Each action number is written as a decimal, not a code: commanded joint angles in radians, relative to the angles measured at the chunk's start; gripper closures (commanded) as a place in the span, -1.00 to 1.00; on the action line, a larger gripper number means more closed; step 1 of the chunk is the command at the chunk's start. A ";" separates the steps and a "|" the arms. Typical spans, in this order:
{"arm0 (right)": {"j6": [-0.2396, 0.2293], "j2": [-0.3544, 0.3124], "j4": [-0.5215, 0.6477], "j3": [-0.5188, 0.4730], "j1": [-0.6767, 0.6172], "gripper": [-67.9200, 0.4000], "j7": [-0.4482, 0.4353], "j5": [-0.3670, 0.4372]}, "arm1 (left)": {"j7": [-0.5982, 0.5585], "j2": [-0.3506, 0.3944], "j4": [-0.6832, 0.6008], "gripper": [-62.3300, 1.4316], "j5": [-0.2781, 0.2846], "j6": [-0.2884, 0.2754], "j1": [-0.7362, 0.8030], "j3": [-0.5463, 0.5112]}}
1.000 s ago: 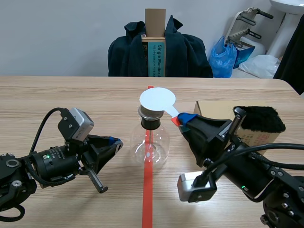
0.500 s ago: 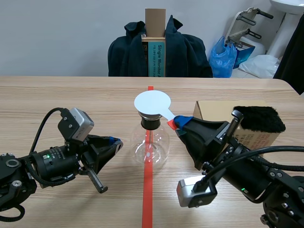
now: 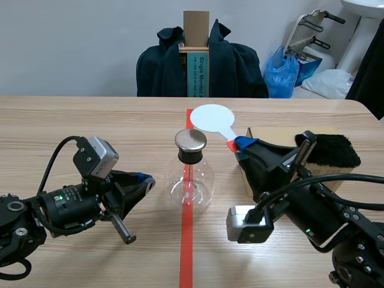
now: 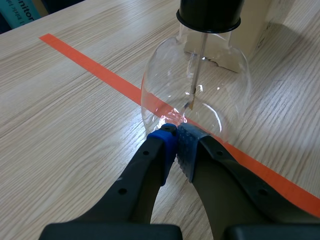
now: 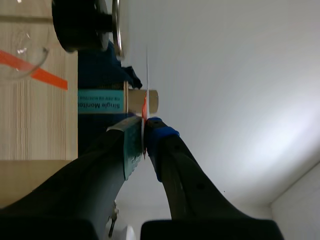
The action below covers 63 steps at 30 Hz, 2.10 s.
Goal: Do the electroscope experiment.
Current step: 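Move the plate toward and away from the electroscope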
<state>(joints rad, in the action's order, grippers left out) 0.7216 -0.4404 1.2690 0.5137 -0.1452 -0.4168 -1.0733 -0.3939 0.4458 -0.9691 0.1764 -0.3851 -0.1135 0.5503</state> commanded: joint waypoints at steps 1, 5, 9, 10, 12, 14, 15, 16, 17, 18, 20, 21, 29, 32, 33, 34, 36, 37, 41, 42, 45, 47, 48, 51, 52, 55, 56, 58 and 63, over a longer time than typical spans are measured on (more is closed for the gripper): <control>0.014 -0.003 0.032 -0.008 0.012 0.96 0.031 0.011 | -0.010 -0.010 -0.024 0.86 0.013 0.002 -0.003 -0.010; 0.014 -0.003 0.032 -0.008 0.012 0.96 0.116 0.011 | -0.010 -0.010 -0.024 0.86 0.013 0.002 -0.003 -0.010; 0.014 -0.003 0.032 -0.008 0.012 0.96 0.182 0.011 | -0.010 -0.010 -0.024 0.86 0.013 0.002 -0.003 -0.010; 0.014 -0.003 0.032 -0.008 0.012 0.96 0.195 0.010 | -0.010 -0.010 -0.024 0.86 0.013 0.002 -0.003 -0.010; 0.014 -0.003 0.032 -0.008 0.012 0.96 0.212 0.010 | -0.010 -0.010 -0.024 0.86 0.013 0.002 -0.003 -0.010; 0.014 -0.003 0.032 -0.008 0.012 0.96 0.217 0.010 | -0.010 -0.010 -0.024 0.86 0.013 0.002 -0.003 -0.010; 0.014 -0.003 0.032 -0.008 0.012 0.96 0.217 0.010 | -0.010 -0.010 -0.024 0.86 0.013 0.002 -0.003 -0.010; 0.014 -0.003 0.032 -0.008 0.012 0.96 0.216 0.010 | -0.010 -0.010 -0.024 0.86 0.013 0.002 -0.003 -0.010; 0.014 -0.003 0.032 -0.008 0.012 0.96 0.211 0.010 | -0.010 -0.010 -0.024 0.86 0.013 0.002 -0.003 -0.010; 0.014 -0.003 0.032 -0.008 0.012 0.96 0.201 0.010 | -0.010 -0.010 -0.024 0.86 0.013 0.002 -0.003 -0.010; 0.014 -0.003 0.032 -0.008 0.012 0.96 0.167 0.010 | -0.010 -0.010 -0.024 0.86 0.013 0.002 -0.003 -0.010; 0.014 -0.003 0.032 -0.008 0.012 0.96 0.147 0.010 | -0.010 -0.010 -0.024 0.86 0.013 0.002 -0.003 -0.010; 0.014 -0.003 0.032 -0.008 0.012 0.96 -0.034 0.010 | -0.010 -0.010 -0.024 0.86 0.013 0.002 -0.003 -0.010; 0.014 -0.003 0.032 -0.008 0.012 0.96 -0.094 0.010 | -0.010 -0.010 -0.024 0.86 0.013 0.002 -0.003 -0.010; 0.014 -0.003 0.032 -0.008 0.012 0.96 -0.113 0.010 | -0.010 -0.010 -0.024 0.86 0.013 0.002 -0.003 -0.010; 0.014 -0.003 0.032 -0.008 0.012 0.96 -0.129 0.010 | -0.010 -0.010 -0.024 0.86 0.013 0.002 -0.003 -0.010; 0.014 -0.003 0.032 -0.008 0.012 0.96 -0.157 0.010 | -0.010 -0.010 -0.024 0.86 0.013 0.002 -0.003 -0.010; 0.014 -0.003 0.032 -0.008 0.012 0.96 -0.170 0.011 | -0.010 -0.010 -0.024 0.86 0.013 0.002 -0.003 -0.010; 0.014 -0.003 0.032 -0.008 0.012 0.96 -0.204 0.011 | -0.010 -0.010 -0.024 0.86 0.013 0.002 -0.003 -0.010; 0.014 -0.003 0.032 -0.008 0.012 0.96 -0.211 0.011 | -0.010 -0.010 -0.024 0.86 0.013 0.002 -0.003 -0.010; 0.014 -0.003 0.032 -0.008 0.012 0.96 -0.226 0.010 | -0.010 -0.010 -0.024 0.86 0.013 0.002 -0.003 -0.010; 0.014 -0.003 0.032 -0.008 0.012 0.96 -0.230 0.010 | -0.010 -0.010 -0.024 0.86 0.013 0.002 -0.003 -0.010; 0.014 -0.003 0.032 -0.008 0.012 0.96 -0.230 0.010 | -0.010 -0.010 -0.024 0.86 0.013 0.002 -0.003 -0.010; 0.014 -0.003 0.032 -0.008 0.012 0.96 -0.229 0.011 | -0.010 -0.010 -0.024 0.86 0.013 0.002 -0.003 -0.010; 0.014 -0.003 0.032 -0.008 0.012 0.96 -0.226 0.011 | -0.010 -0.010 -0.024 0.86 0.013 0.002 -0.003 -0.010; 0.014 -0.003 0.032 -0.008 0.012 0.96 -0.199 0.011 | -0.010 -0.010 -0.024 0.86 0.013 0.002 -0.003 -0.010; 0.014 -0.003 0.032 -0.008 0.012 0.96 -0.185 0.011 | -0.010 -0.010 -0.024 0.86 0.013 0.002 -0.003 -0.010; 0.014 -0.003 0.032 -0.008 0.012 0.96 -0.147 0.011 | -0.010 -0.010 -0.024 0.86 0.013 0.002 -0.003 -0.010; 0.014 -0.003 0.032 -0.009 0.012 0.96 -0.031 0.032 | -0.010 -0.010 -0.024 0.86 0.013 0.002 -0.003 -0.010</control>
<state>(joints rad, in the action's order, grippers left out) 0.7216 -0.4400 1.2697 0.5125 -0.1452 -0.4557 -1.0554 -0.3939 0.4458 -0.9691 0.1764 -0.3851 -0.1135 0.5503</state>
